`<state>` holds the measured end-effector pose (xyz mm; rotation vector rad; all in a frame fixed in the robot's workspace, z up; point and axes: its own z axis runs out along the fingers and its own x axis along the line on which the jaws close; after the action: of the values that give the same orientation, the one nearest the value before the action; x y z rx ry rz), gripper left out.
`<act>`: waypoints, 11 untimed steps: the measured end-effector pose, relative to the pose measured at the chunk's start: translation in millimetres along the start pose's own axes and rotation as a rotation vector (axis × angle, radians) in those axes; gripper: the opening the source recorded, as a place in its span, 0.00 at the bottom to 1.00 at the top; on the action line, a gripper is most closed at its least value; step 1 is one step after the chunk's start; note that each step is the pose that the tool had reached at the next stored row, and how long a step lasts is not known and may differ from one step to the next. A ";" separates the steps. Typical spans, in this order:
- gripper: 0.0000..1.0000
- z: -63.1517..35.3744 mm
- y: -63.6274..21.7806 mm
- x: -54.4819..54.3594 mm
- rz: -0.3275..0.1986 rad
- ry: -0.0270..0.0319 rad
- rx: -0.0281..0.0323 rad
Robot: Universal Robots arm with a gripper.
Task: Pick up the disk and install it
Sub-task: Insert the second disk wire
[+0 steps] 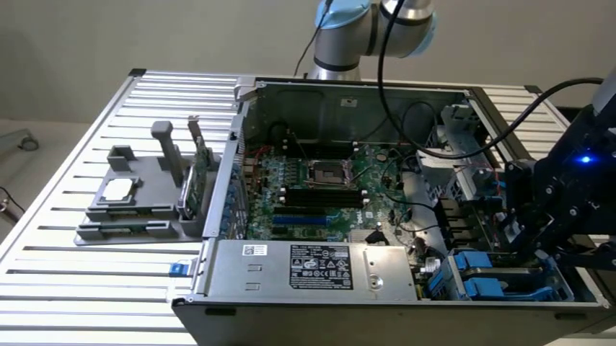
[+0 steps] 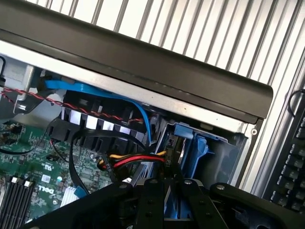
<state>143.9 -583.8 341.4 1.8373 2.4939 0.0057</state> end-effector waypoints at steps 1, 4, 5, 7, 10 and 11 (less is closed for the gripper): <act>0.18 0.2 0.1 0.1 0.007 -0.0004 0.0003; 0.18 0.5 0.1 0.2 0.033 -0.0015 0.0014; 0.18 0.6 0.2 0.2 0.042 -0.0018 0.0016; 0.18 0.9 0.2 0.3 0.059 -0.0026 0.0023; 0.18 1.4 0.3 0.6 0.081 -0.0036 0.0032; 0.18 1.5 0.4 0.7 0.087 -0.0040 0.0035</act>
<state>144.1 -583.1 339.9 1.9438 2.4106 0.0006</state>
